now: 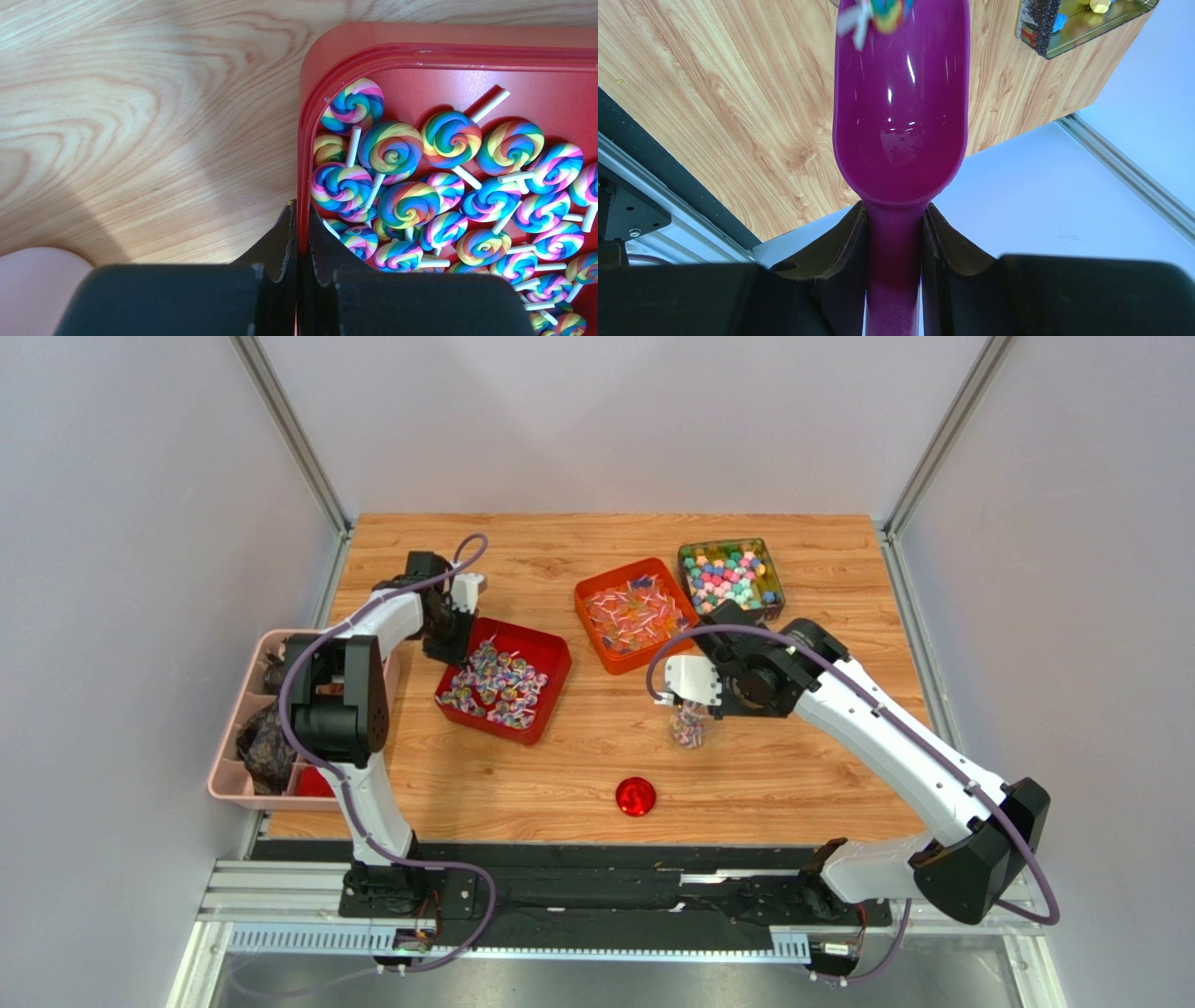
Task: Pack the candies
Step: Place the fake candies in the packing bottle, then place the storage box at the center of the board.
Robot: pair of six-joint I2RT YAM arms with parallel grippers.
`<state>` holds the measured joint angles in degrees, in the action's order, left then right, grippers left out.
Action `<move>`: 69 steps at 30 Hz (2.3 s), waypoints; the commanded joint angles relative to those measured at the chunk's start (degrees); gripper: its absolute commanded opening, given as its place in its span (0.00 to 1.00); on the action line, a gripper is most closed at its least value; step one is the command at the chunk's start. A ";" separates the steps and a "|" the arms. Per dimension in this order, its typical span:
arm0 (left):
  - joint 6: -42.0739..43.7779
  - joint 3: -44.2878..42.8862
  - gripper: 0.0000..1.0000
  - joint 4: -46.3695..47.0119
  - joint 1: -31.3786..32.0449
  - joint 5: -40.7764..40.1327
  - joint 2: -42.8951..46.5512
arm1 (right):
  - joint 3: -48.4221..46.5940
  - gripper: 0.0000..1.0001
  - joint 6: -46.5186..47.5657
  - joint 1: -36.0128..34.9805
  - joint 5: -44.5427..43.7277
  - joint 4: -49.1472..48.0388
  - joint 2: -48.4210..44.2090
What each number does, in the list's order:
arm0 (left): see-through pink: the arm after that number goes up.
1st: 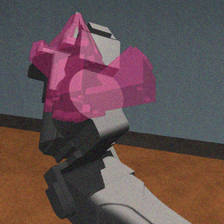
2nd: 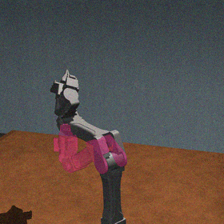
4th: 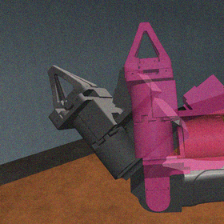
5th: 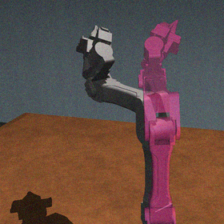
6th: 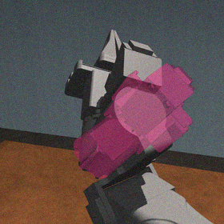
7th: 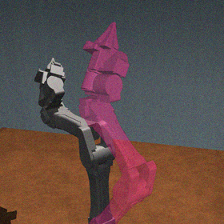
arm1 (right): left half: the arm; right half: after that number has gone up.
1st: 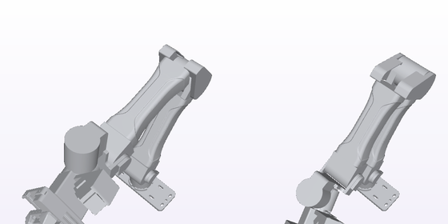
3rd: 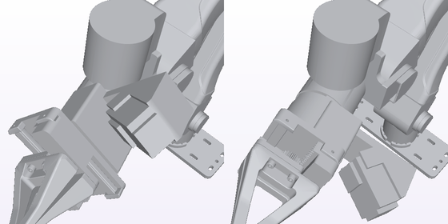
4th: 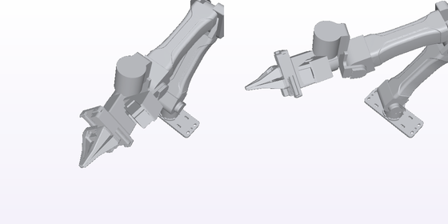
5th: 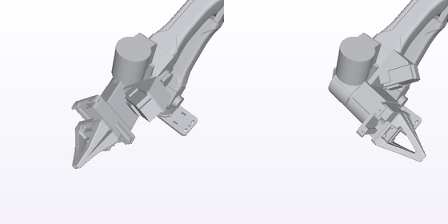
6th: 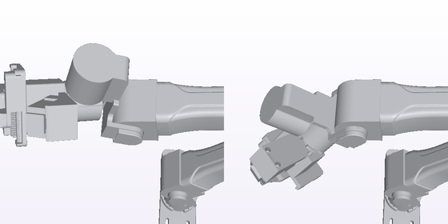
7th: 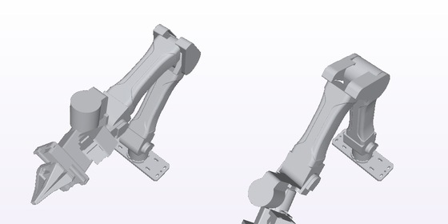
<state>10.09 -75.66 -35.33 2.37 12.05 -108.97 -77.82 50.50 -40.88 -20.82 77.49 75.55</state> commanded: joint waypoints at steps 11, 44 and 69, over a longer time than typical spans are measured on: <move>-2.00 -0.28 0.00 1.49 -0.35 -1.07 3.67 | 0.04 0.00 -1.11 -3.41 -5.81 18.04 -1.46; -1.12 2.87 0.00 5.17 1.67 -0.21 10.25 | -29.66 0.00 2.41 -9.12 -8.18 -10.95 19.97; 4.68 -10.14 0.00 -15.84 0.53 7.05 0.24 | -39.33 0.00 -6.20 -7.63 13.97 -4.72 19.55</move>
<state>13.85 -85.73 -47.55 2.96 28.64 -111.98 -114.43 46.02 -48.75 -8.91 72.29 97.38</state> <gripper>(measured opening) 0.017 0.307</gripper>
